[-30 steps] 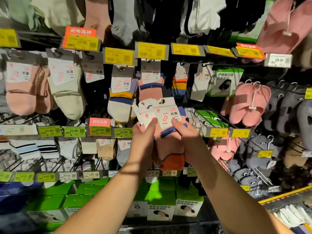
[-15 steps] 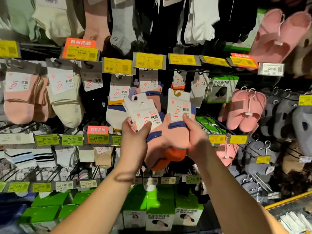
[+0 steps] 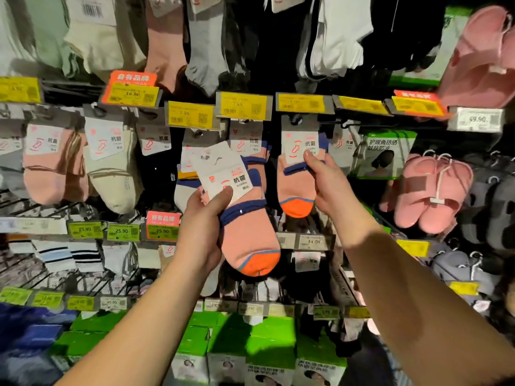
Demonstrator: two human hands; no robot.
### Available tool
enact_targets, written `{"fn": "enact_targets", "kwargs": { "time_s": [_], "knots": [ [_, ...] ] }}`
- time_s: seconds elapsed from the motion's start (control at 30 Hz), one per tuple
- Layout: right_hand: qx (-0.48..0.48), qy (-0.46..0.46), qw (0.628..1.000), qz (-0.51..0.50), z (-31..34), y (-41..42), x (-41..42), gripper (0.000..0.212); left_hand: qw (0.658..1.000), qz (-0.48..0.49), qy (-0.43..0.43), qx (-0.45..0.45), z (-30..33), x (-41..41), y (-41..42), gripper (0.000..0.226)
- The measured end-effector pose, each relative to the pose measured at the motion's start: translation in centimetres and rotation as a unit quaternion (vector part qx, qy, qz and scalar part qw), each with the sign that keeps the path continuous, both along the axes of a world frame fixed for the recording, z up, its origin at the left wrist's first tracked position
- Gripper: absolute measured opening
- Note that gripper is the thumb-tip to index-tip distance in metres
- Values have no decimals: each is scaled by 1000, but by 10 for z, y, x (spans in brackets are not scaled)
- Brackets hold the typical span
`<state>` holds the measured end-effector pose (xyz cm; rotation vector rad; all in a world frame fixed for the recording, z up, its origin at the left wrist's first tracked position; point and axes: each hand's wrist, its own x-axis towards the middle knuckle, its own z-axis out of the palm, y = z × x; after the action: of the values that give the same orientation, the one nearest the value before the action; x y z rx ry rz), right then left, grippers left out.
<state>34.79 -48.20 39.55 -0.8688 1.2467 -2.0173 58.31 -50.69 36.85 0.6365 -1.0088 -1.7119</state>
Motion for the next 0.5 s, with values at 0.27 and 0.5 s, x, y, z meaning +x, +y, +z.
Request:
{"fn": "enact_targets", "kwargs": {
  "time_s": [0.27,0.5],
  "knots": [
    [76,57,995,-39,-6,-31,-23,36,1000,-7,9,13,4,-11,8,35],
    [177,128,975,-35,-11,-66,-52,52,1000,-12,21,19,8,-18,13,40]
  ]
}}
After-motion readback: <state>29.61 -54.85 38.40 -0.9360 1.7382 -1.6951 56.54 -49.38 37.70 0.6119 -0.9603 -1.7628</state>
